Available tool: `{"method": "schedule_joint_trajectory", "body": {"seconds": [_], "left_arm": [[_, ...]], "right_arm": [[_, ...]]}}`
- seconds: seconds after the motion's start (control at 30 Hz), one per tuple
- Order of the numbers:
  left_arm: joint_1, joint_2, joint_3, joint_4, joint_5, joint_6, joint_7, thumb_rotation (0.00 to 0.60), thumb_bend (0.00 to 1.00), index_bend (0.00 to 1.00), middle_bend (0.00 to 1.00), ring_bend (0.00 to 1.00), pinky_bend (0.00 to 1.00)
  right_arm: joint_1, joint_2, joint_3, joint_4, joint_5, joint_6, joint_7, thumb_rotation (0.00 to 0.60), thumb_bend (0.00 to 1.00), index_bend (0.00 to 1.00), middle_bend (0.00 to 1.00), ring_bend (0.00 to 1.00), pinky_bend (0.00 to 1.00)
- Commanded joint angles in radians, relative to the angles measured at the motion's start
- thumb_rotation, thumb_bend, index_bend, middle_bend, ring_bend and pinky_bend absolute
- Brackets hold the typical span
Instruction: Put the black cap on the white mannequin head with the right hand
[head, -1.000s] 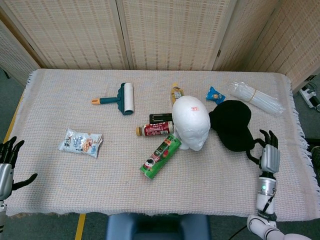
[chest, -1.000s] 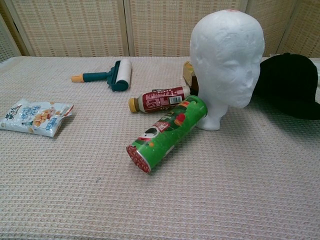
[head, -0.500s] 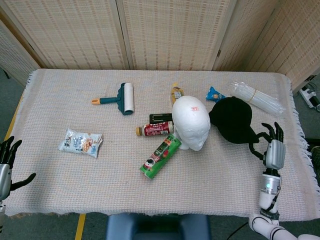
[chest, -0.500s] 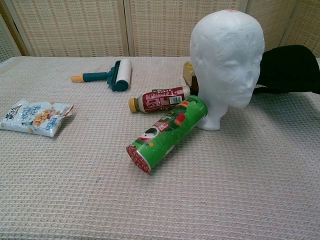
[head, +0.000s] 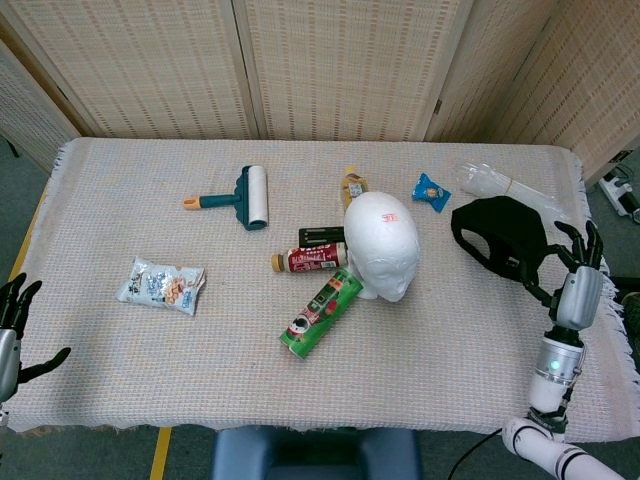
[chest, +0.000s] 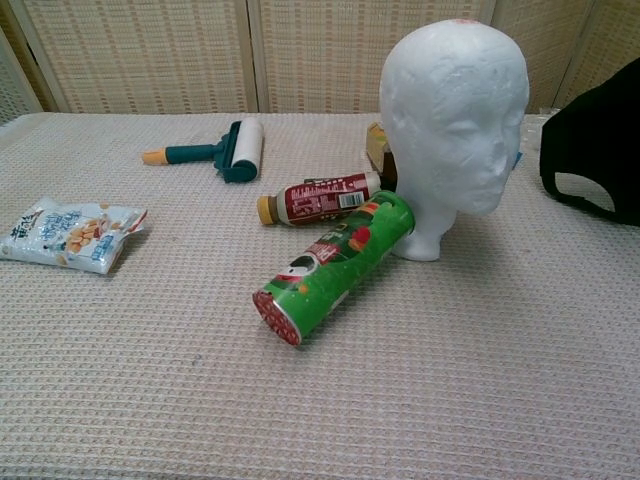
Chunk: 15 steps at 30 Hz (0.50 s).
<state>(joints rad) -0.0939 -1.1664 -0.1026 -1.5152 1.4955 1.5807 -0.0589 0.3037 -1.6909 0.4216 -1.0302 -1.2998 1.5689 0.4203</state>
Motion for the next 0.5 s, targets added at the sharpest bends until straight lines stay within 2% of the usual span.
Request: {"method": "schedule_joint_trajectory", "body": {"seconds": [0.03,0.2,0.5], "left_arm": [[-0.001,-0.002,0.001,0.001,0.0,-0.004,0.002,0.6,0.08,0.11,0.0,0.0,0.02],[-0.002,-0.005,0.002,0.003,-0.002,-0.009,0.005,0.6,0.09,0.11,0.0,0.0,0.02],[-0.005,-0.013,0.007,0.01,-0.001,-0.018,0.016,0.6,0.09,0.11,0.0,0.0,0.02]], "right_arm": [[0.012,0.038,0.031,-0.06,0.006,0.015,-0.043,0.6,0.37,0.79,0.22,0.0,0.0],[0.037,0.084,0.063,-0.125,0.012,0.013,-0.112,0.6,0.37,0.79,0.22,0.0,0.0],[0.134,0.156,0.136,-0.257,0.009,0.004,-0.31,0.6,0.37,0.79,0.23,0.0,0.0]]}}
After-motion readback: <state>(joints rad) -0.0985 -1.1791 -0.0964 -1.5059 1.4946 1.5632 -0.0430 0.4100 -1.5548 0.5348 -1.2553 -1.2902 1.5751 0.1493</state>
